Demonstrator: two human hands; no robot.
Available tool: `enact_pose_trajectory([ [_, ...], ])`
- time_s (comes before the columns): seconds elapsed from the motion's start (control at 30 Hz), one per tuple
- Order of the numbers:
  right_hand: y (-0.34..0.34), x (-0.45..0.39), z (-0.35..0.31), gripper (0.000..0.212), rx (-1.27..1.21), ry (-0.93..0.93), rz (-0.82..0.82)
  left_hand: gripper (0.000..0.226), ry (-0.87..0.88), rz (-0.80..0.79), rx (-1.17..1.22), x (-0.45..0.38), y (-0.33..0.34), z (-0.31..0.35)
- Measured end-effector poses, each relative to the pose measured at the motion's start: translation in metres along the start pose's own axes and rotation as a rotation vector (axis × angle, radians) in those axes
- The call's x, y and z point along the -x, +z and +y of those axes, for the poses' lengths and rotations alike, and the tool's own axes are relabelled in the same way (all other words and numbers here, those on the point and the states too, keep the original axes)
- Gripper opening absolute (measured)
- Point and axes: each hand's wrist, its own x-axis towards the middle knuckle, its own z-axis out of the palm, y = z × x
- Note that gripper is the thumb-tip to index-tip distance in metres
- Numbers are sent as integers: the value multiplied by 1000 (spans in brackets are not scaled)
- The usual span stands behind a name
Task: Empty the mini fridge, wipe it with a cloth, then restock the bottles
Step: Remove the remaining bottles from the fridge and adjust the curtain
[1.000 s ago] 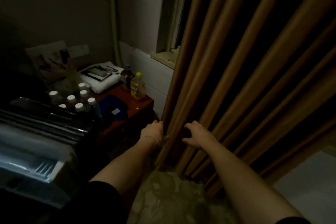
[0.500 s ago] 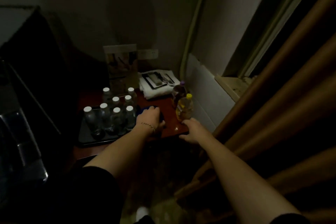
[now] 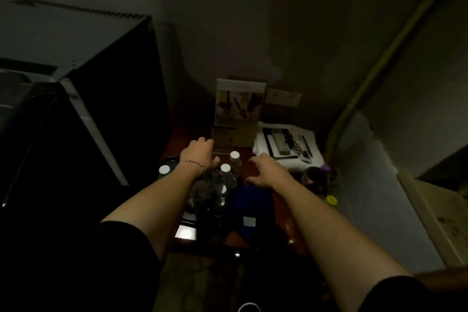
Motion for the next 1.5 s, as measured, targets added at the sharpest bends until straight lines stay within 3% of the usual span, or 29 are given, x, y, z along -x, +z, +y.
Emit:
enact_pose_trajectory([
  [0.13, -2, -50, -10, 56, 74, -127, -24, 47, -104, -76, 21, -16, 2, -26],
  [0.43, -1, -113, -8, 65, 246, -289, -197, 46, -119, -177, 31, -33, 15, -13],
  [0.67, 6, -131, 2, 51, 259, -357, -238, 41, -113, -251, -15, -35, 41, -2],
  [0.77, 12, -133, 4, 39, 232, -385, -241, 54, -149, -241, -91, -31, 47, -2],
  [0.87, 16, -133, 5, 25, 218, -390, -227, 57, -95, -195, -137, -26, 45, 4],
  [1.03, 19, -134, 5, 30, 179, -379, -237, 51, 65, -238, -139, -31, 42, 25],
  [1.23, 20, -129, 18, 19, 174, -361, -187, 30, 37, -287, -92, -30, 59, 33],
  [1.5, 8, -112, 26, 29, 112, -316, -102, 39, 22, -175, -4, -22, 40, 34],
])
